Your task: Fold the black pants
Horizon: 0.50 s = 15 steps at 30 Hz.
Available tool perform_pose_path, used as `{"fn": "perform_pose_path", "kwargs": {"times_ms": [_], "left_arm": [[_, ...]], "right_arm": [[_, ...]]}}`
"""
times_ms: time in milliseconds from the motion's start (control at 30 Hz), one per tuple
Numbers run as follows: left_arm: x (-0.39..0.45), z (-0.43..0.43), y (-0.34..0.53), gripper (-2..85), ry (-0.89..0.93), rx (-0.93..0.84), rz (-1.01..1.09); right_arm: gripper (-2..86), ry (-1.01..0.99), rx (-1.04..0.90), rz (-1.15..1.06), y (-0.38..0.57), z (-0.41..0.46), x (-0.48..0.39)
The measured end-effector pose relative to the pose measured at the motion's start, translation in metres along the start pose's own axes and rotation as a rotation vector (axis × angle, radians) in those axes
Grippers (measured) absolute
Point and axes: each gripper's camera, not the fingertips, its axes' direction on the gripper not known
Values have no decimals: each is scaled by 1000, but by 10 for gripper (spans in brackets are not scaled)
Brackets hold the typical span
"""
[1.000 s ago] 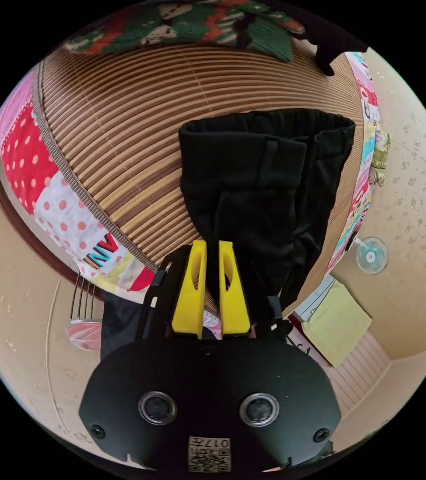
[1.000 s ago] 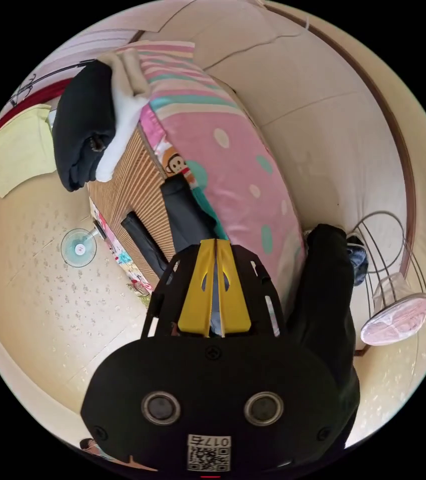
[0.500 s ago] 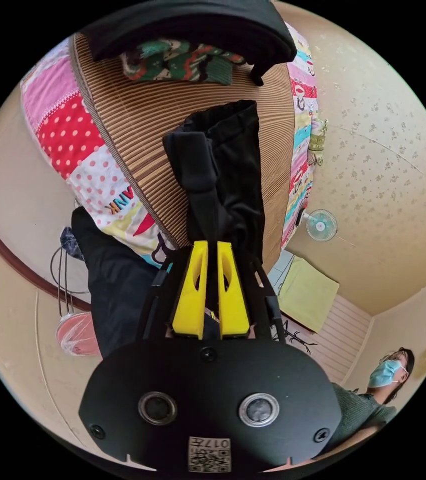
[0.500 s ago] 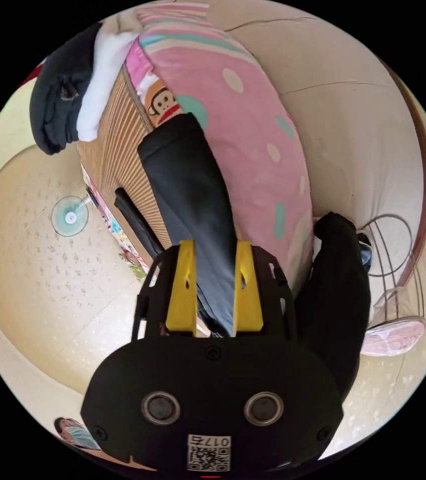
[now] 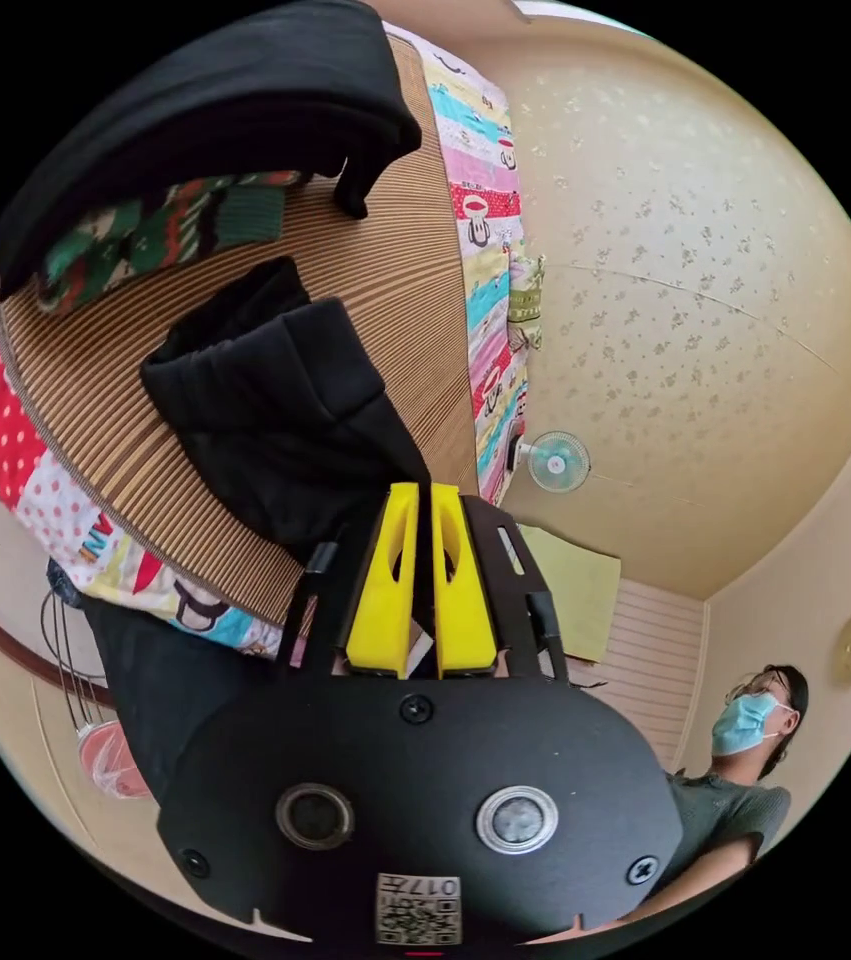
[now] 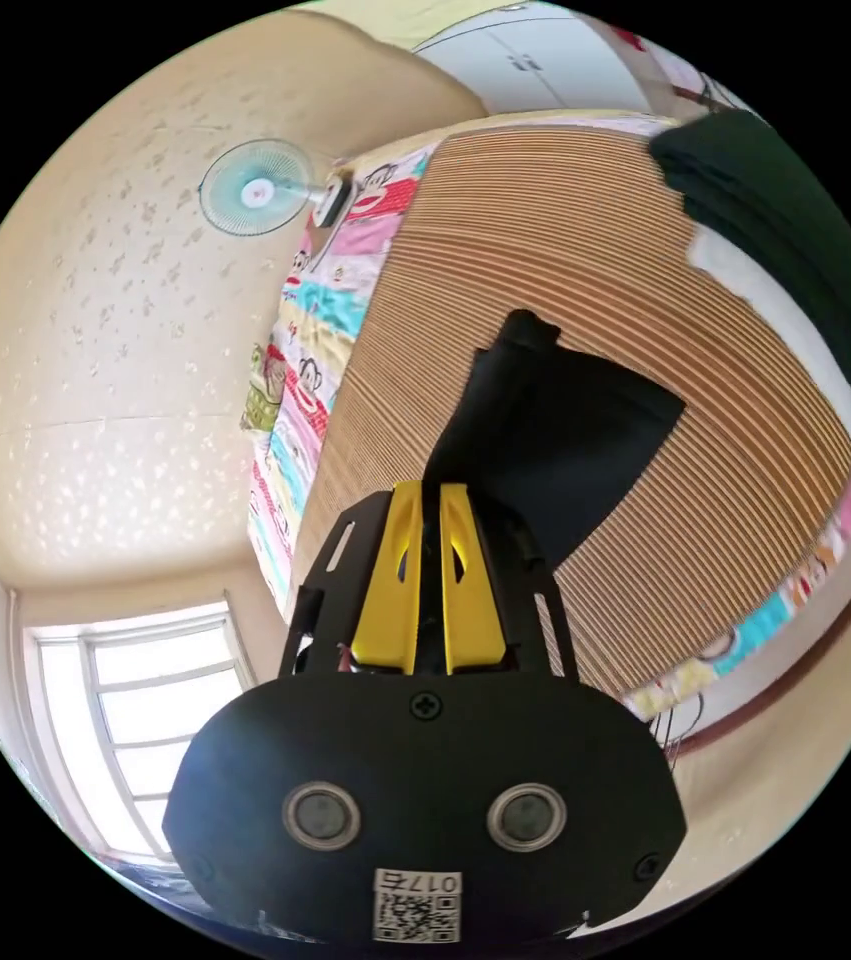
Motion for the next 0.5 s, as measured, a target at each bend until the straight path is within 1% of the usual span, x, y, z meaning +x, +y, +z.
{"fn": "perform_pose_path", "kwargs": {"times_ms": [67, 100, 133, 200, 267, 300, 333, 367, 400, 433, 467, 500], "left_arm": [[13, 17, -27, 42, -28, 53, -28], [23, 27, -41, 50, -34, 86, -22], [37, 36, -52, 53, -11, 110, 29], [61, 53, -63, 62, -15, 98, 95], [85, 76, -67, 64, -90, 27, 162], [99, 95, -66, 64, -162, -44, 222], [110, 116, -61, 64, -262, -128, 285], [113, 128, -58, 64, -320, -171, 310], [116, 152, -49, 64, -437, -259, 351], [114, 173, -39, 63, -542, -348, 384], [111, 184, -33, 60, -595, -394, 399], [104, 202, -20, 56, -712, -482, 425]], "right_arm": [[18, -12, -24, -101, -40, 46, -48], [17, -15, -29, -132, -48, 56, -59], [14, -7, -49, -177, -59, 74, -79], [9, 55, -99, -195, -68, 98, -102], [6, 185, -182, -239, -65, 133, -120], [6, 223, -212, -258, -62, 144, -122], [5, 302, -294, -297, -55, 168, -121], [5, 406, -399, -336, -44, 194, -114], [5, 472, -458, -354, -37, 208, -108], [5, 630, -578, -385, -20, 234, -92], [4, 809, -704, -413, 3, 257, -68], [4, 859, -752, -440, 16, 264, -58]]}}
